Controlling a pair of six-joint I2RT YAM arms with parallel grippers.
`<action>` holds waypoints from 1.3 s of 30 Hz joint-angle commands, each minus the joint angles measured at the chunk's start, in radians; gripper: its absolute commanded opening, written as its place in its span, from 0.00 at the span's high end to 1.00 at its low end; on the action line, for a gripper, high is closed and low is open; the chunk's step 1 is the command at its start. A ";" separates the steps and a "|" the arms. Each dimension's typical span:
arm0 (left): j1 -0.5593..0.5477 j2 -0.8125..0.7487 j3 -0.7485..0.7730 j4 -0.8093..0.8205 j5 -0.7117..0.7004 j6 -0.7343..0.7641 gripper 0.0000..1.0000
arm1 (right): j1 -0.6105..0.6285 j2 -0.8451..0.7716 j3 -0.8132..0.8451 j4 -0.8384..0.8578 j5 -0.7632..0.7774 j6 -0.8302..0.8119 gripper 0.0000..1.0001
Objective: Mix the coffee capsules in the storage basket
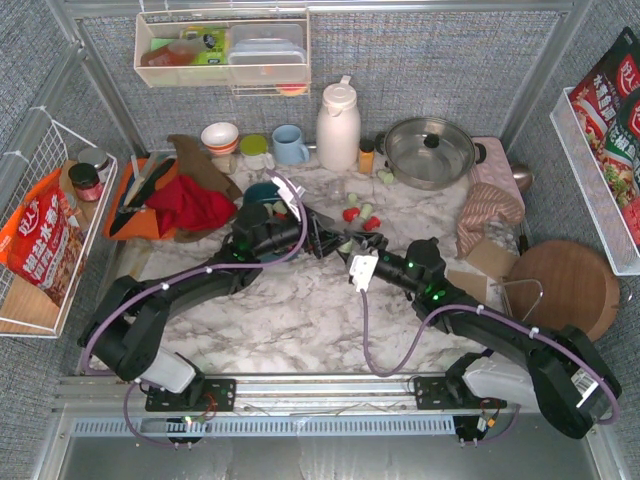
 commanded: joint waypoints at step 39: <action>0.028 0.022 0.030 -0.071 -0.145 -0.032 0.67 | -0.018 -0.027 0.032 -0.063 0.246 0.164 0.01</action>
